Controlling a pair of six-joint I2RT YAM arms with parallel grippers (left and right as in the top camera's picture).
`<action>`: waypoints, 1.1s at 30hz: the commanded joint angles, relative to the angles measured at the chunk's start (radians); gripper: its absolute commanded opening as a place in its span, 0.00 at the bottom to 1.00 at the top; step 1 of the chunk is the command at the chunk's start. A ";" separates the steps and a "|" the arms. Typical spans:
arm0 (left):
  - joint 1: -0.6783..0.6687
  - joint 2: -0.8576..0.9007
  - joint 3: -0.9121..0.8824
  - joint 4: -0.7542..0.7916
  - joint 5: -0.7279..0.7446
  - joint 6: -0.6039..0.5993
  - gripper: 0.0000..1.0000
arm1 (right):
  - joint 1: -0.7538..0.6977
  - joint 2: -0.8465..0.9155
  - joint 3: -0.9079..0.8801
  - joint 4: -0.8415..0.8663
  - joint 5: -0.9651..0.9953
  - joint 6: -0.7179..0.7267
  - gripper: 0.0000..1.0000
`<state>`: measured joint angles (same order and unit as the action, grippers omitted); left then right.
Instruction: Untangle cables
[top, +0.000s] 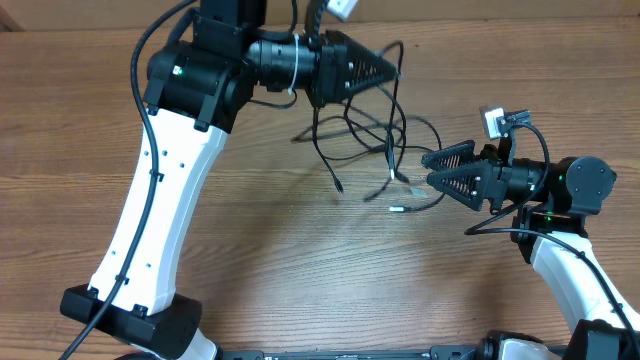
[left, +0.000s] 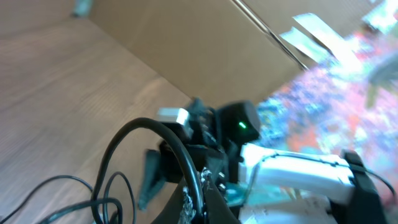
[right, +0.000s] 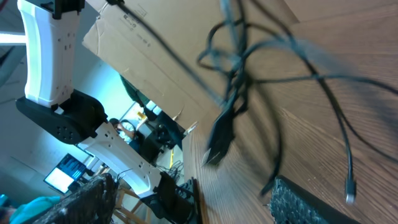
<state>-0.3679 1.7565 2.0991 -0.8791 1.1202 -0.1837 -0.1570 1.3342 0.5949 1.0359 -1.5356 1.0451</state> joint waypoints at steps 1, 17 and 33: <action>-0.021 -0.006 0.012 -0.026 0.114 0.120 0.04 | -0.002 -0.002 -0.007 0.005 -0.003 -0.043 0.77; -0.134 -0.006 0.012 -0.045 0.020 0.129 0.04 | -0.002 -0.002 -0.007 0.005 0.015 -0.112 0.72; -0.158 -0.006 0.012 -0.045 -0.143 0.124 0.04 | -0.002 -0.002 -0.007 0.004 0.014 -0.111 0.04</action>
<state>-0.5282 1.7565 2.0991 -0.9283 0.9855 -0.0742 -0.1574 1.3342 0.5941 1.0359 -1.5185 0.9413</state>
